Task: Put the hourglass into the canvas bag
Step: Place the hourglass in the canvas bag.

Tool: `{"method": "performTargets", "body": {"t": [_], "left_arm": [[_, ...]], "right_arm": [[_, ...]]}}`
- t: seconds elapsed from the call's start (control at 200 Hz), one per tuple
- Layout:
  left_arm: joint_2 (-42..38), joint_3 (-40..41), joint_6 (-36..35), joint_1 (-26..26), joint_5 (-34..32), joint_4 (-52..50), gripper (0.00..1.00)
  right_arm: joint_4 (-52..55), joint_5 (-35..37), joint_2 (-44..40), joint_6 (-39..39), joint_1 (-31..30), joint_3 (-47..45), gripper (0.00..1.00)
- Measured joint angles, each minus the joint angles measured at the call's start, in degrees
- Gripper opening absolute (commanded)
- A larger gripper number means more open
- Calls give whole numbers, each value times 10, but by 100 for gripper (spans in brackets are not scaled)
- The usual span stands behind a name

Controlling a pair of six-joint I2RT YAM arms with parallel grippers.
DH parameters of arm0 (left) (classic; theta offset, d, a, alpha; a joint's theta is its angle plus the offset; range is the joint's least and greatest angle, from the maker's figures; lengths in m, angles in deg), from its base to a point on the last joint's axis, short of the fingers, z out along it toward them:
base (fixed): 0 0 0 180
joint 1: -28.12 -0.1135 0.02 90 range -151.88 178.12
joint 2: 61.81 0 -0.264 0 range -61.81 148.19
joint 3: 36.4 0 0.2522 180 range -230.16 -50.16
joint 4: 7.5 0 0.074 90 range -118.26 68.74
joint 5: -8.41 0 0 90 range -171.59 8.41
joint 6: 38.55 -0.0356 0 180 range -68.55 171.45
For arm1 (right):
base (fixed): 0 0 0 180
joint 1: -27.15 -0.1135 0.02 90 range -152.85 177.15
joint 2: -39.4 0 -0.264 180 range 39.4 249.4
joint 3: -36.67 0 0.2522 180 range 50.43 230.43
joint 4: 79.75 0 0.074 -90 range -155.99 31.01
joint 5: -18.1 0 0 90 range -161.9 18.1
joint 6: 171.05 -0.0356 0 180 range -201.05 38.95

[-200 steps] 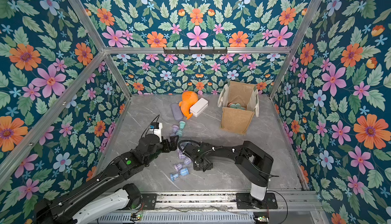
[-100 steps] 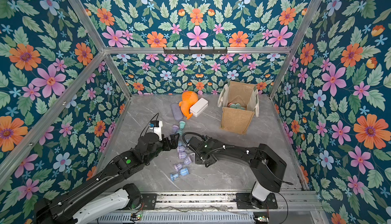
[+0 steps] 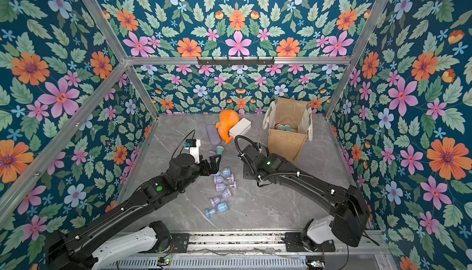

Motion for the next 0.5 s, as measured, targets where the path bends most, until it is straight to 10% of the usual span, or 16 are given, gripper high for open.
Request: {"method": "performTargets", "body": {"t": [0.5], "left_arm": [[106,-94,-16,0,37,73,100]], "right_arm": [[25,-19,-20,142,167,169,33]]}}
